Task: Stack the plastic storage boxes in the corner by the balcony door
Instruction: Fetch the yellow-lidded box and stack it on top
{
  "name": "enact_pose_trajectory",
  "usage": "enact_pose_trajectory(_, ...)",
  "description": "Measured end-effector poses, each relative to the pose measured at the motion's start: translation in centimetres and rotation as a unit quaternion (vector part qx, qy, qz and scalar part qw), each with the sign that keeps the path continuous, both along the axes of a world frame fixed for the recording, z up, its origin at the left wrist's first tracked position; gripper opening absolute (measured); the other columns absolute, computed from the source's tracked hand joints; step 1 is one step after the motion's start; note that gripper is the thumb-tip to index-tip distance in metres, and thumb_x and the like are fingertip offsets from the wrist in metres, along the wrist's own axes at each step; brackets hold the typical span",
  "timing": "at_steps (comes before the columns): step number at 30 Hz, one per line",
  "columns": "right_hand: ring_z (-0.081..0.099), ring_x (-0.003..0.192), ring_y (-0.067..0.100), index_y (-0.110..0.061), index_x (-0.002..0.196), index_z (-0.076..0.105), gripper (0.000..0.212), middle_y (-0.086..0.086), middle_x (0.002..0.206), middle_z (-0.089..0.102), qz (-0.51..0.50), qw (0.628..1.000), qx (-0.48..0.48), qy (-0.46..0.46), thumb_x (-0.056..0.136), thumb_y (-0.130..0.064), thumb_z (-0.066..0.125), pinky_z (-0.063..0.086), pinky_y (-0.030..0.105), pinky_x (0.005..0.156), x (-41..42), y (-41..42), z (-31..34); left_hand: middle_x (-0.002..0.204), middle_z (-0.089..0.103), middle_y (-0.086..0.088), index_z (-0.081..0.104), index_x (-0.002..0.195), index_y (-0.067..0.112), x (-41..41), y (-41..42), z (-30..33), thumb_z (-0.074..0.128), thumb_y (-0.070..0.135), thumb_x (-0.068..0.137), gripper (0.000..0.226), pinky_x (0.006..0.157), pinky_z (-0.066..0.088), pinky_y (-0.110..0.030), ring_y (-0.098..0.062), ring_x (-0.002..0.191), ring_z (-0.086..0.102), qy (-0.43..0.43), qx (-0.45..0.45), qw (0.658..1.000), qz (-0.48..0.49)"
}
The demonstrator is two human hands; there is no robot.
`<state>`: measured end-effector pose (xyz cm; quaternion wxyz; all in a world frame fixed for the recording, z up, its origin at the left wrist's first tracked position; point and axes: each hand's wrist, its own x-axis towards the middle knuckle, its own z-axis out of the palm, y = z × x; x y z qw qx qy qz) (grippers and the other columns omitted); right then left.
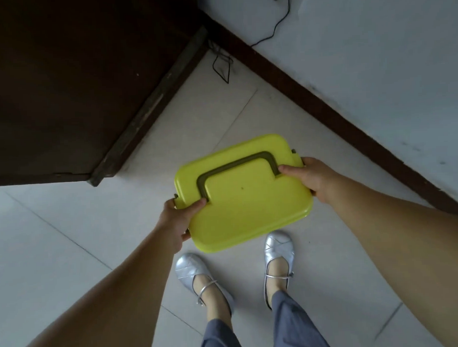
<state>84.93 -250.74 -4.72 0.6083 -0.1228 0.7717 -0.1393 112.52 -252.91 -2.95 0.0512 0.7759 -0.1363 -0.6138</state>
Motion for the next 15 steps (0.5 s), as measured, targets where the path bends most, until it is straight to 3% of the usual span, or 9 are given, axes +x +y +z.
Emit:
enact_pose_trajectory(4,0.060,0.111,0.031,-0.009,0.129,0.053,0.065,0.015,0.128,0.061,-0.001,1.000,0.003,0.004,0.075,-0.037,0.075,0.047,0.046,0.099,0.9,1.9,7.8,0.123,0.051,-0.005,0.037,0.138,0.018,0.6,1.7,7.6,0.078,0.023,0.073,0.077,0.082,0.046,-0.039,-0.025,0.102,0.050,0.002,-0.008,1.000,0.017)
enact_pose_trajectory(8,0.062,0.100,0.027,-0.012,0.120,0.056,0.051,0.014,0.124,0.063,-0.019,1.000,-0.006,-0.007,0.077,-0.032,0.073,0.050,0.040,0.089,2.8,4.1,16.5,0.132,0.052,-0.011,0.038,0.137,0.015,2.3,3.5,15.6,0.080,0.020,0.071,0.079,0.087,0.047,-0.038,-0.025,0.101,0.052,-0.011,-0.037,0.999,0.014)
enact_pose_trajectory(11,0.062,0.107,0.031,-0.009,0.127,0.054,0.059,0.015,0.123,0.063,-0.014,1.000,-0.010,-0.009,0.076,-0.031,0.074,0.049,0.048,0.096,4.0,5.5,22.9,0.129,0.052,-0.010,0.036,0.138,0.016,3.9,4.6,21.3,0.080,0.023,0.070,0.082,0.084,0.047,-0.039,-0.026,0.101,0.052,0.007,-0.041,0.999,0.010)
enact_pose_trajectory(15,0.065,0.102,0.030,-0.010,0.125,0.056,0.059,0.014,0.118,0.067,0.009,1.000,-0.018,-0.022,0.074,-0.027,0.077,0.051,0.048,0.093,6.8,7.0,30.7,0.115,0.049,-0.004,0.036,0.138,0.018,7.2,6.7,29.4,0.081,0.028,0.068,0.084,0.075,0.047,-0.037,-0.025,0.098,0.053,0.012,-0.053,0.998,0.019)
